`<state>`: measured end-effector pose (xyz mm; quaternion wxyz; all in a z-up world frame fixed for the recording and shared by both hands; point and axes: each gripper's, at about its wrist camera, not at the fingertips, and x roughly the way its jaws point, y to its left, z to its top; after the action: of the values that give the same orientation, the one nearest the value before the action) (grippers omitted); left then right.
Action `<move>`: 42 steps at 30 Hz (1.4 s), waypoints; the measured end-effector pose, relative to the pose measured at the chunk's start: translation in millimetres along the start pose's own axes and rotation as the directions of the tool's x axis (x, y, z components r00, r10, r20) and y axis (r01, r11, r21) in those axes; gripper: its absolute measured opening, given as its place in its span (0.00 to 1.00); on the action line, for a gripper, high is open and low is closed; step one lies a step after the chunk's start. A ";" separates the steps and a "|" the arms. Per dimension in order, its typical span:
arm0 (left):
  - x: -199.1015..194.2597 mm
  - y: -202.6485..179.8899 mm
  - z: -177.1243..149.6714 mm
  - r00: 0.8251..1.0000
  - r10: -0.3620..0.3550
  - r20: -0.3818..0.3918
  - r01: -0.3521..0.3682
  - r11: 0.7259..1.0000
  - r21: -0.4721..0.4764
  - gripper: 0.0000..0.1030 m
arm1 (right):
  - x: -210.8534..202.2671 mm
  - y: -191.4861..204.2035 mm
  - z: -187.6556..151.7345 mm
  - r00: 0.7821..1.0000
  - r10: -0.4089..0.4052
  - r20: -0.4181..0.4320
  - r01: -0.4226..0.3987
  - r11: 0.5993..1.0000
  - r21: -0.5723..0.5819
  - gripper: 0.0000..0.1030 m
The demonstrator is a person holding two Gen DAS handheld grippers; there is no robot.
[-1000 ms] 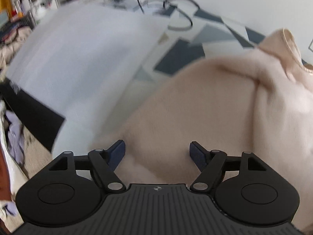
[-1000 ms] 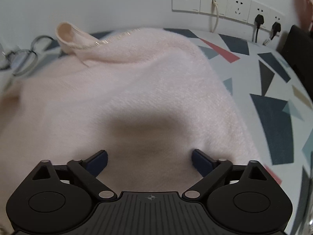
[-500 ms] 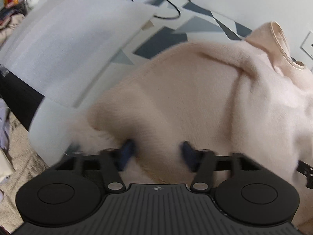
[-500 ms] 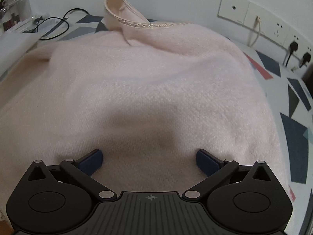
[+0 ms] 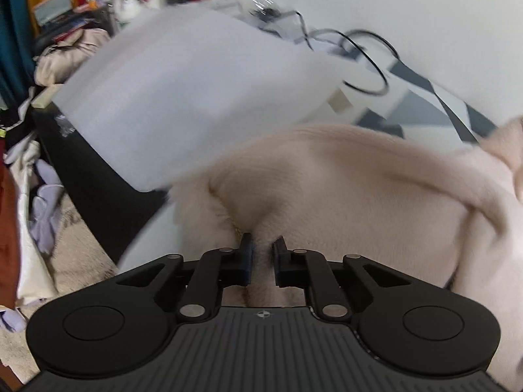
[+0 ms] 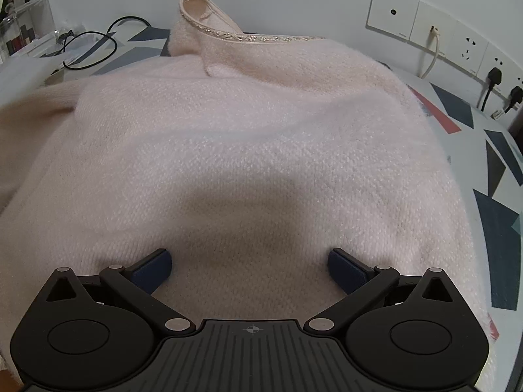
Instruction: Fold clothes
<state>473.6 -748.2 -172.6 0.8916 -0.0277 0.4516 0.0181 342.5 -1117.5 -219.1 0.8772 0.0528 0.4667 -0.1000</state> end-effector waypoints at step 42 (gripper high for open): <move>74.1 -53.1 76.7 0.850 -0.525 -0.051 0.425 0.738 -0.524 0.07 | -1.5 4.7 -5.0 0.999 -0.024 0.043 0.021 0.998 0.054 0.99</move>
<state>582.1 -795.6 -185.3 0.7799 -0.3710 0.4943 -0.0987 338.7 -1111.7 -220.7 0.8842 0.0687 0.4451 -0.1234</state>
